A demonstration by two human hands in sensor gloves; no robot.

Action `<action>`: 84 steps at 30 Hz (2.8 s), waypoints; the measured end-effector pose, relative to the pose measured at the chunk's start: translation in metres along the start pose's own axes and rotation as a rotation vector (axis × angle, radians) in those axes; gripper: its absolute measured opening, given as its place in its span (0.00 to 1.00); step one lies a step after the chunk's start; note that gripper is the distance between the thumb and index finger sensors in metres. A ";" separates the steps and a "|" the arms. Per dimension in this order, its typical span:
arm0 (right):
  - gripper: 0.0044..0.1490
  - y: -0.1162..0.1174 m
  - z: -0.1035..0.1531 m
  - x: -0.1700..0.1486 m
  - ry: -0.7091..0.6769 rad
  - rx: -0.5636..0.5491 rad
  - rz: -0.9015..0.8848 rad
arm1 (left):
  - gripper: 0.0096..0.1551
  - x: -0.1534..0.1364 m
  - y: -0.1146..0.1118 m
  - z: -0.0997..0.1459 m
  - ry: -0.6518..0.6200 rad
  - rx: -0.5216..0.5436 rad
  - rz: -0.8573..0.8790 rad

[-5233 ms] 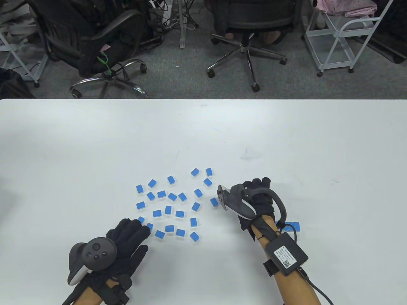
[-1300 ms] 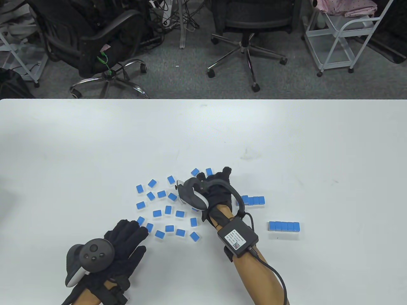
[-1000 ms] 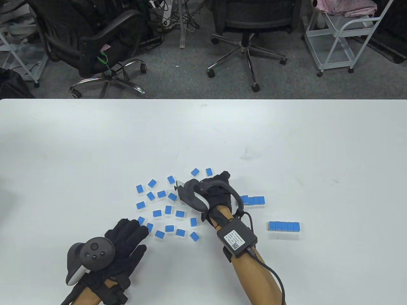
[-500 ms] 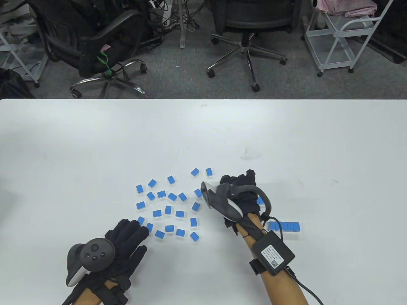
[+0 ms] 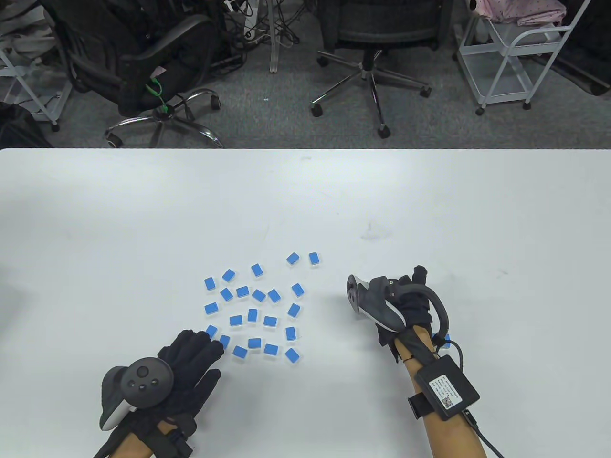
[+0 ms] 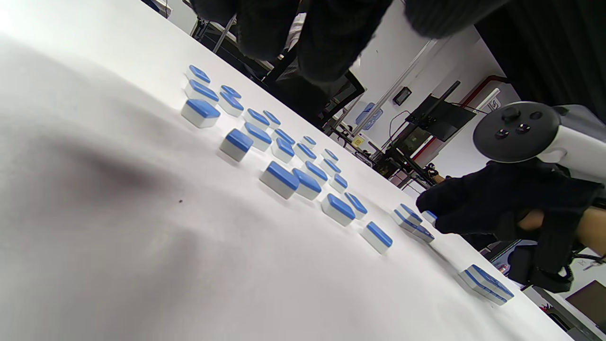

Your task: Build mahjong tile wall

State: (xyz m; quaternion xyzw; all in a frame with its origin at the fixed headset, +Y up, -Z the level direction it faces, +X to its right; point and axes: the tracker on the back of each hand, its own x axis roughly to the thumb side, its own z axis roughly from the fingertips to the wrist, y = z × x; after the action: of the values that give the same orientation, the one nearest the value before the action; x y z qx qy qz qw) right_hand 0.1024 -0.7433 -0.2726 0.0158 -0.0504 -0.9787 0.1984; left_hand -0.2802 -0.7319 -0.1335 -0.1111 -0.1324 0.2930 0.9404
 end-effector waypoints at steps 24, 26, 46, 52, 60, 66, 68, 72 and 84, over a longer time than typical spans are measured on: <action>0.34 0.007 -0.002 0.008 -0.006 -0.014 0.012 | 0.39 0.000 0.000 -0.001 0.001 -0.005 0.000; 0.34 0.007 -0.002 0.008 -0.007 -0.014 0.010 | 0.39 0.000 0.000 -0.001 0.001 -0.005 -0.001; 0.39 -0.044 -0.011 0.061 -0.046 -0.137 0.068 | 0.39 0.000 0.000 0.000 -0.007 -0.002 -0.002; 0.47 -0.041 -0.055 0.115 0.041 0.059 0.128 | 0.39 0.000 0.001 0.000 -0.007 0.004 -0.005; 0.37 -0.035 -0.081 0.129 0.106 0.108 0.065 | 0.39 -0.002 0.003 -0.002 -0.006 0.005 -0.004; 0.34 -0.039 -0.068 0.123 0.013 0.037 0.113 | 0.39 0.000 0.003 -0.006 -0.010 0.001 -0.008; 0.34 -0.043 -0.063 0.113 -0.013 0.035 0.142 | 0.39 -0.001 0.003 -0.006 -0.009 0.001 -0.007; 0.35 -0.055 -0.048 0.056 0.017 -0.056 -0.065 | 0.39 -0.001 0.003 -0.004 -0.008 -0.002 -0.005; 0.35 0.000 0.000 -0.028 0.068 -0.062 0.033 | 0.39 0.000 0.001 -0.004 -0.002 -0.007 0.000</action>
State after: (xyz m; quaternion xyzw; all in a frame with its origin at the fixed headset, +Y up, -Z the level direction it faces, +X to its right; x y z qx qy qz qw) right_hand 0.1280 -0.7324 -0.2725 0.0420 -0.0134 -0.9753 0.2165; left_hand -0.2797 -0.7317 -0.1377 -0.1139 -0.1342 0.2927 0.9399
